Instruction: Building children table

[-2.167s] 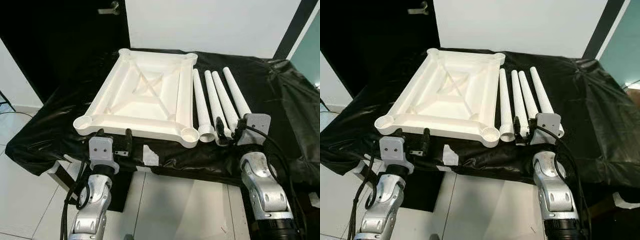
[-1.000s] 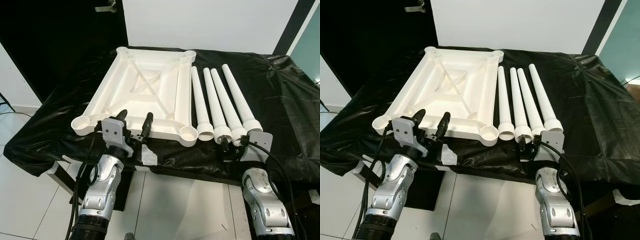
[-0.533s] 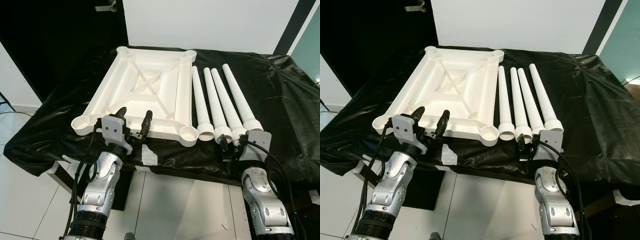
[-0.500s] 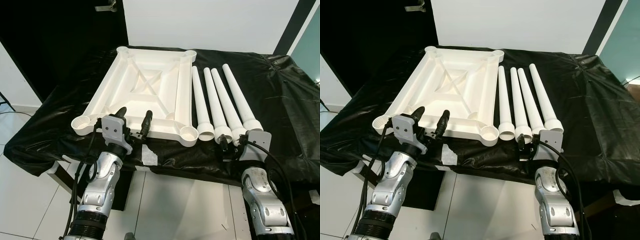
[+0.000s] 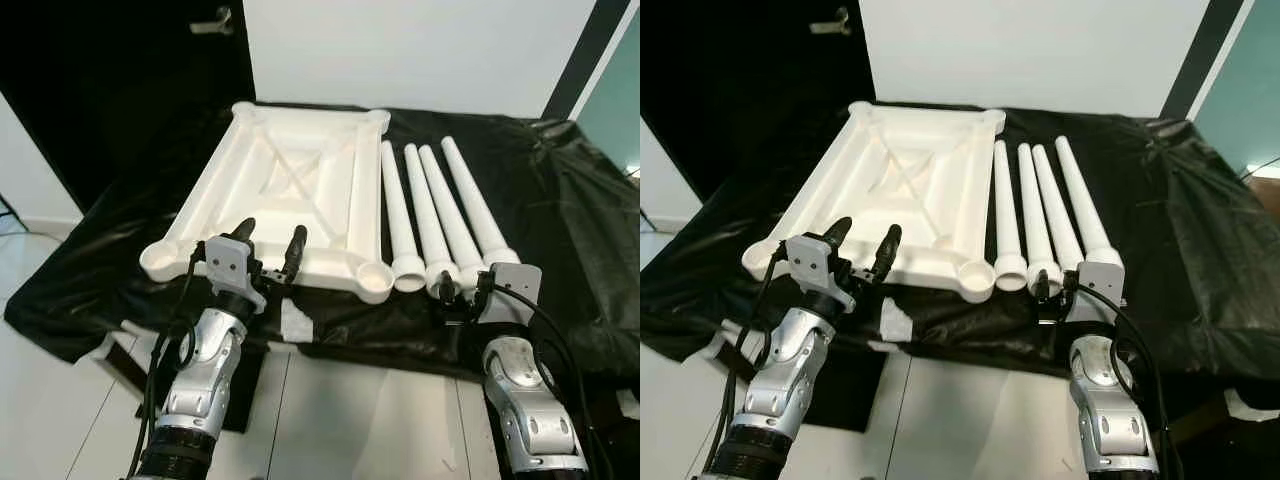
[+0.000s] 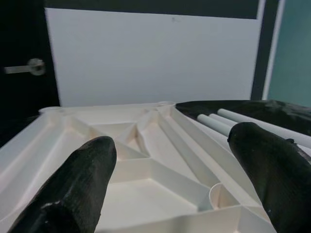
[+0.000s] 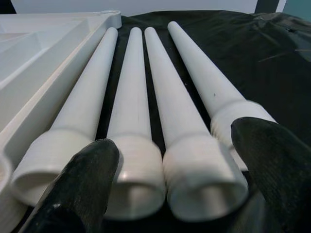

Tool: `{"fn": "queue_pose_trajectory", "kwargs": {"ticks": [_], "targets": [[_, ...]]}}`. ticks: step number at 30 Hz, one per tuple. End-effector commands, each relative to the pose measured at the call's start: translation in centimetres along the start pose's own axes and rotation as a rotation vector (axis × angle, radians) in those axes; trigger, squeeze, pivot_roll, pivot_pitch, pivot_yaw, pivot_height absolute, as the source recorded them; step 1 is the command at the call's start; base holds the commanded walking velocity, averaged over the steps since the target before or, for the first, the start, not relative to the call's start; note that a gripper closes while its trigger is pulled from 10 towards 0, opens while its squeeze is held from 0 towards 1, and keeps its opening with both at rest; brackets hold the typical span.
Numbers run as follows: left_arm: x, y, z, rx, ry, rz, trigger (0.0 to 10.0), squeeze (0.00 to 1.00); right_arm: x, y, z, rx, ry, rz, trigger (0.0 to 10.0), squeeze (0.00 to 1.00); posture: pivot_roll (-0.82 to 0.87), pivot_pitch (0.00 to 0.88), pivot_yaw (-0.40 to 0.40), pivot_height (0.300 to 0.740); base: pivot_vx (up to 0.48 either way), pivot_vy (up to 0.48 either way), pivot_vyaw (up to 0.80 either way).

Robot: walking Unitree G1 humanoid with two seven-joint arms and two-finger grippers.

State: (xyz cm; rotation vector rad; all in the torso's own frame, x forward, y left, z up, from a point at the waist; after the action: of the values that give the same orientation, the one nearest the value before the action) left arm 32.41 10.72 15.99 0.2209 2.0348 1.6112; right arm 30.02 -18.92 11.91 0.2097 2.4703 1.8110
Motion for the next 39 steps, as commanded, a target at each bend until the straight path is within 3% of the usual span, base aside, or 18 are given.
{"fn": "queue_pose_trajectory", "kwargs": {"ticks": [1, 8, 33, 39], "targets": [[0.1, -0.6, -0.6, -0.014, -0.053, 0.024, 10.0, 0.00, -0.1, 0.3, 0.1, 0.007, 0.007, -0.014, 10.0, 0.00, -0.05, 0.020, -0.016, 0.740, 0.319, 0.000, 0.00], [0.0, -0.6, -0.6, -0.014, -0.052, 0.023, 10.0, 0.00, -0.2, 0.3, 0.1, 0.009, 0.007, -0.015, 10.0, 0.00, -0.05, 0.020, -0.017, 0.740, 0.318, 0.000, 0.00], [0.3, -0.6, -0.8, 0.000, -0.071, 0.018, 10.0, 0.00, -0.1, 0.9, 0.0, 0.007, -0.005, -0.012, 10.0, 0.00, -0.06, 0.032, -0.003, 0.740, 0.000, 0.000, 0.00], [0.1, -0.6, -0.8, 0.000, -0.085, 0.023, 10.0, 0.00, -1.5, 0.6, -1.3, -0.085, -0.056, 0.113, 10.0, 0.00, -0.07, 0.030, 0.001, 0.740, 0.000, 0.000, 0.00]]}}
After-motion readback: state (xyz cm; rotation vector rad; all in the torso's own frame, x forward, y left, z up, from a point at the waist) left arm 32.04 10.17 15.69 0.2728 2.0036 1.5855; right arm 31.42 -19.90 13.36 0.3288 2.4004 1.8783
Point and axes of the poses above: a point about 5 cm out from each wrist's last joint towards the gripper, its own x axis pointing back from the gripper into the wrist, its own y axis along the axis of the wrist's last joint, z = x × y, the point moved 4 cm from there along -x, pointing out of the wrist towards the gripper, and after that the axes turned 11 degrees about x, right-handed, at the moved point
